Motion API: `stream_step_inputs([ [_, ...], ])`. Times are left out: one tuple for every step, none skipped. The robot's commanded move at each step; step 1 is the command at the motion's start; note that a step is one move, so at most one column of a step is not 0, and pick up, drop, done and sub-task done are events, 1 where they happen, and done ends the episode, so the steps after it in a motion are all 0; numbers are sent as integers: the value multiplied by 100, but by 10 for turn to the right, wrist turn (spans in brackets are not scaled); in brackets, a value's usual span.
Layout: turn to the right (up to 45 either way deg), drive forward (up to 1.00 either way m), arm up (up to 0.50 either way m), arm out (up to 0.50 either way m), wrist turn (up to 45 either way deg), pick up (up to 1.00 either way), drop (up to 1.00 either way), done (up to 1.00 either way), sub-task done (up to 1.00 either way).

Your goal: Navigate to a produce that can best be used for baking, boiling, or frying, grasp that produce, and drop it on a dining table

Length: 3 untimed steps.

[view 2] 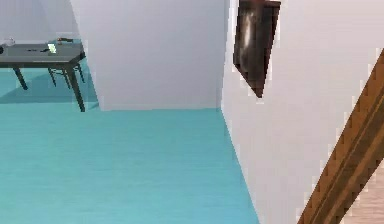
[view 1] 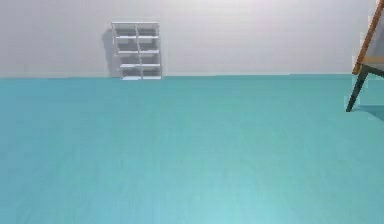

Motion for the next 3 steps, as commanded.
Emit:
stream_step_inputs([
  [-90, 0, 0, 0, 0, 0, 0, 0, 0],
  [0, 90, 0, 0, 0, 0, 0, 0, 0],
  [-450, 0, 0, 0, 0, 0, 0, 0, 0],
])
